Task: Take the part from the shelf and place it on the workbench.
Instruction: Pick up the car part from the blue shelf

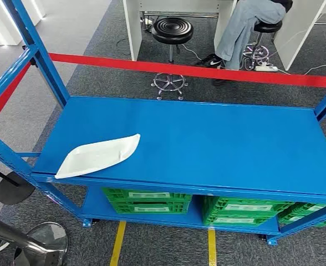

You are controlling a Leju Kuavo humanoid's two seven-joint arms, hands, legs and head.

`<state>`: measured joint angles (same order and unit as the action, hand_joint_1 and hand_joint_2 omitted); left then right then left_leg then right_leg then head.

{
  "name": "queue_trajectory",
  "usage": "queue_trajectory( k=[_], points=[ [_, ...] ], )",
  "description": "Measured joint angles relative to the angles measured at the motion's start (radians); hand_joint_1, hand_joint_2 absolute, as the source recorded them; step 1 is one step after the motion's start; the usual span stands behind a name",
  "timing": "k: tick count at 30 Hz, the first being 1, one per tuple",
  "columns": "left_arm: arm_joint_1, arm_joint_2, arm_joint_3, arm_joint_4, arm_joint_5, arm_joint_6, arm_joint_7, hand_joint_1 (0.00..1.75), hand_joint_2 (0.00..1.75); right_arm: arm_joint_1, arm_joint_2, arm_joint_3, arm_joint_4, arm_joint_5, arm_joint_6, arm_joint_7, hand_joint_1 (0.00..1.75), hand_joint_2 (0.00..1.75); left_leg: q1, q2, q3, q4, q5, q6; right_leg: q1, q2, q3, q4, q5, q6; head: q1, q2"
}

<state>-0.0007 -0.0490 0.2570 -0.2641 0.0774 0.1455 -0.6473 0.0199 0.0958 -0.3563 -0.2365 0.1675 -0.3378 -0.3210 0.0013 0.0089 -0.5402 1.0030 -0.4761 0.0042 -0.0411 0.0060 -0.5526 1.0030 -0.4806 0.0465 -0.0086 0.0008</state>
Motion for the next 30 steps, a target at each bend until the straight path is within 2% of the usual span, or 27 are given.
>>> queue_trajectory(
  k=[2, 4, 9, 14, 19, 24, 26, 30],
  points=[
    [0.003, -0.001, 0.021, -0.040, -0.012, -0.009, -0.012, 0.00, 1.75, 0.000, 0.000, -0.004, 0.000, 0.007, -0.007, -0.005, 0.00, 1.75, 0.000, 0.000, 0.000, 0.000, 0.000, 0.000, 0.000, 0.000, 0.000, 0.000, 0.000, 0.000, 0.000, 0.000],
    [0.015, -0.010, 0.062, -0.141, -0.056, -0.032, -0.009, 0.00, 1.75, -0.001, 0.001, -0.010, 0.000, 0.022, -0.021, -0.012, 0.00, 1.75, 0.000, 0.000, -0.001, 0.000, 0.001, 0.001, 0.000, 0.000, -0.001, 0.000, 0.001, 0.001, 0.000, 0.000],
    [0.083, -0.092, 0.149, -0.584, -0.253, -0.105, 0.048, 0.00, 1.75, -0.002, 0.004, -0.025, 0.000, 0.059, -0.048, -0.015, 0.00, 1.75, 0.000, 0.000, -0.005, 0.002, 0.002, 0.003, 0.000, 0.000, -0.002, 0.000, 0.003, 0.003, 0.000, 0.000],
    [0.146, -0.161, 0.148, -0.949, -0.305, -0.105, 0.051, 0.00, 1.75, -0.002, 0.006, -0.036, 0.000, 0.090, -0.048, -0.006, 0.00, 1.75, 0.000, 0.000, -0.008, 0.004, 0.002, 0.003, 0.000, 0.000, -0.003, 0.000, 0.003, 0.004, 0.000, 0.000],
    [0.214, -0.168, 0.060, -1.208, -0.373, -0.004, 0.034, 0.00, 1.75, -0.004, 0.010, -0.042, 0.001, 0.127, -0.051, -0.002, 0.00, 1.75, 0.000, 0.000, -0.009, 0.005, 0.002, 0.004, 0.000, -0.001, -0.004, 0.000, 0.004, 0.005, 0.000, 0.000],
    [0.263, -0.145, -0.062, -1.360, -0.449, 0.084, 0.042, 0.00, 1.75, -0.009, 0.014, -0.045, 0.006, 0.154, -0.035, 0.010, 0.00, 1.75, 0.000, 0.000, -0.011, 0.006, 0.002, 0.004, 0.000, -0.001, -0.004, 0.000, 0.004, 0.005, 0.000, 0.000],
    [0.277, -0.123, -0.119, -1.399, -0.508, 0.132, 0.094, 0.00, 1.75, -0.010, 0.014, -0.046, 0.006, 0.164, -0.022, 0.016, 0.00, 1.75, 0.000, 0.000, -0.011, 0.006, 0.002, 0.004, 0.000, -0.001, -0.004, 0.000, 0.004, 0.005, 0.000, 0.000],
    [0.292, -0.074, -0.213, -1.430, -0.661, 0.202, 0.297, 0.00, 1.75, -0.012, 0.014, -0.047, 0.006, 0.181, -0.009, 0.027, 0.00, 1.75, 0.000, 0.000, -0.011, 0.006, 0.002, 0.004, 0.000, -0.001, -0.004, 0.000, 0.004, 0.006, 0.000, 0.000]
  ],
)
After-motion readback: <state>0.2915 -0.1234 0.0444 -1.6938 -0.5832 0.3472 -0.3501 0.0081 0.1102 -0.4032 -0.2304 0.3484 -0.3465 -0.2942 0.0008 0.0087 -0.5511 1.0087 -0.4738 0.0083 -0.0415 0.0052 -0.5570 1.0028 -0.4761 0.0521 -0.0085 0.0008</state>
